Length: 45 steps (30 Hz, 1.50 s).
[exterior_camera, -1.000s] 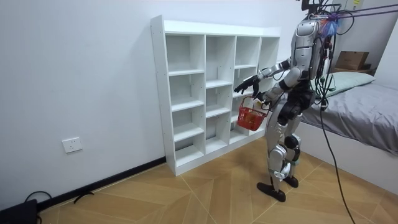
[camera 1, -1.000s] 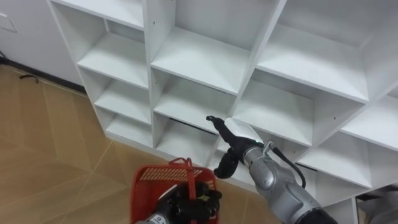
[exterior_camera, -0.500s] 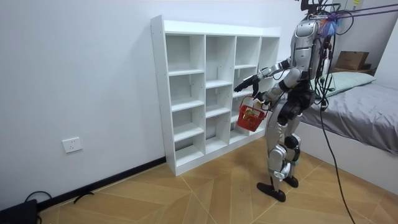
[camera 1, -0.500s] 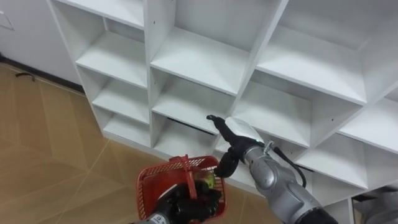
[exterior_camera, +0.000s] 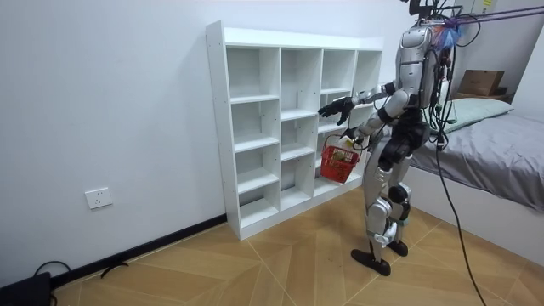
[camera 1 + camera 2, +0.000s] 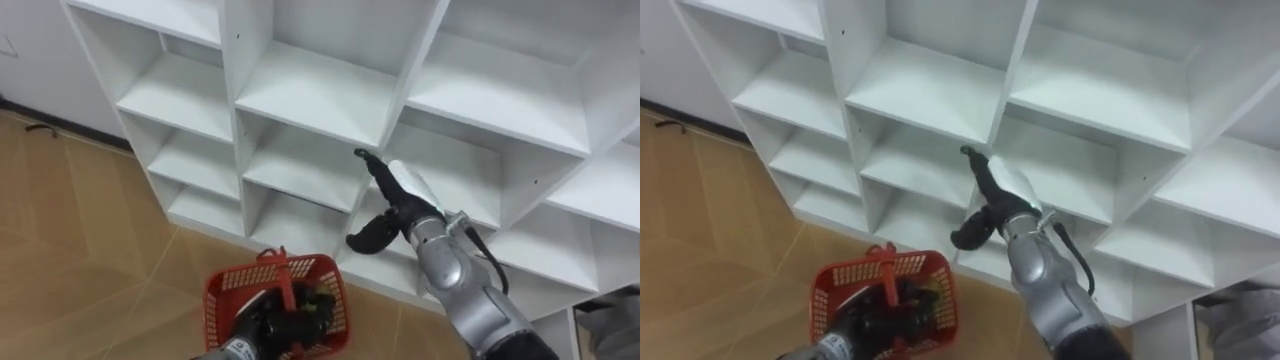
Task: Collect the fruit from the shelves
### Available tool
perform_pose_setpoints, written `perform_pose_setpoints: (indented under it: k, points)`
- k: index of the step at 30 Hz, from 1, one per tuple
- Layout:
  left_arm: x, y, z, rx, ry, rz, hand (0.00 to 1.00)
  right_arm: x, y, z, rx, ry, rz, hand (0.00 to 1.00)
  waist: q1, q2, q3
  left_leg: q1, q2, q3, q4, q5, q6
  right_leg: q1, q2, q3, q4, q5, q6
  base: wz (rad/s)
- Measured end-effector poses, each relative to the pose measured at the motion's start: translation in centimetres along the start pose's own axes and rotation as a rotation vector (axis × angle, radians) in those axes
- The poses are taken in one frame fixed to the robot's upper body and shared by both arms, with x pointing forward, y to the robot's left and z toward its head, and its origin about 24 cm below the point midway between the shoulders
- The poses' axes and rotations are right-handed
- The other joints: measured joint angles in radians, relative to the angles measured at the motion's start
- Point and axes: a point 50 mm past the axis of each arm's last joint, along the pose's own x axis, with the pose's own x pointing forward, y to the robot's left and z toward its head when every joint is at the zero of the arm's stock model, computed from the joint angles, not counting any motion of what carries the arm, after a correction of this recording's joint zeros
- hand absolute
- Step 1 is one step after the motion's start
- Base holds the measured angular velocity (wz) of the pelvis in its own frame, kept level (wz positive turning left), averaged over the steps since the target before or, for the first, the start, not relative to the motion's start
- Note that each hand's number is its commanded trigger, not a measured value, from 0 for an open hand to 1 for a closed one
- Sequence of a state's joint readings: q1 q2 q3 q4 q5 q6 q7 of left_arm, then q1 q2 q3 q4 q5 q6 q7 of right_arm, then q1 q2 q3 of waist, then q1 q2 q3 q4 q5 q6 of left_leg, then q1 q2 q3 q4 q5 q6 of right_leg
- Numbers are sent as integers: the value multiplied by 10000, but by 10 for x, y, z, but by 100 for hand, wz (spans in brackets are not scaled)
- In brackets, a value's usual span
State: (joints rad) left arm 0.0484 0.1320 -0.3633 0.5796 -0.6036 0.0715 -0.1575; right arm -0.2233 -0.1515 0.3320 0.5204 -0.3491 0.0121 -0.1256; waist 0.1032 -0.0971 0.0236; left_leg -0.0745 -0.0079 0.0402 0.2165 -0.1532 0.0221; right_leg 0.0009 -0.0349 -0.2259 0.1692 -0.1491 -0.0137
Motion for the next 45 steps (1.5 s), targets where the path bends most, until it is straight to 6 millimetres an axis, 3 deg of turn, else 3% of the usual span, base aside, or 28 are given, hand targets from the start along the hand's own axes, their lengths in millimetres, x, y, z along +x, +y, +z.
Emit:
perform_pose_setpoints:
  k: [2, 5, 7, 11, 15, 22, 30, 37, 39, 45]
  points:
    - [-5, 13, 0, -232, -127, 624, 100, -12, 1, -23, 656, 774, -110, 0, -29, 189, -112, 180, 5, 90, -157, 0, 1, 80, -12, 41, 6, -12, 19, -10]
    - [-13, 26, -4, -456, -128, 1285, 100, -27, 1, -45, 1526, 1574, -373, 0, -371, 439, -206, 443, -4, 138, -299, 2, 3, 242, -34, 90, 10, -32, 51, -5]
    - [-18, 35, -6, -746, -240, 1707, 100, -35, -3, -54, 1978, 1835, -721, 0, -473, 505, -209, 608, -9, 182, -387, 3, 5, 330, -25, 236, 5, -55, 68, -18]
    - [-28, 55, -8, -1624, -537, 2720, 100, -40, -21, -67, 3460, 2268, -2014, 0, -717, 457, -200, 854, 1, 418, -482, 4, 7, 449, -13, 466, -2, -90, 57, -15]
    - [-33, 68, -10, -1904, -628, 3468, 100, -49, -26, -79, 4472, 2663, -2812, 0, -790, 411, -196, 1101, -14, 454, -533, -9, 17, 658, 0, 558, -53, -118, 86, -4]
    - [-37, 76, -22, -2414, -305, 4324, 100, -62, -24, -95, 5502, 3316, -3226, 0, -1063, 596, -81, 1276, -21, 508, -527, -38, 45, 832, -9, 614, -89, -117, 97, -1]
    - [-42, 84, -24, -2827, -438, 4841, 100, -77, -38, -114, 6272, 3799, -4419, 0, -1420, 799, -157, 1385, 23, 671, -613, -62, 24, 861, 17, 785, -157, -101, 101, -6]
    - [-43, 87, -24, -2865, -434, 4975, 100, -92, -28, -135, 7489, 5005, -5147, 0, -1495, 803, -185, 1506, 15, 694, -719, -75, 27, 850, 45, 873, -180, -113, 112, -3]
    - [-47, 92, -29, -2943, -325, 5252, 100, -98, -22, -145, 7948, 5642, -5291, 0, -1482, 788, -229, 1552, 10, 696, -739, -85, 25, 885, 39, 867, -171, -141, 117, 0]
    - [-59, 102, -48, -3224, 195, 6101, 100, -124, -1, -174, 8723, 7547, -5479, 0, -1489, 774, -226, 1585, 9, 738, -737, -95, 31, 973, 33, 866, -156, -146, 121, 0]
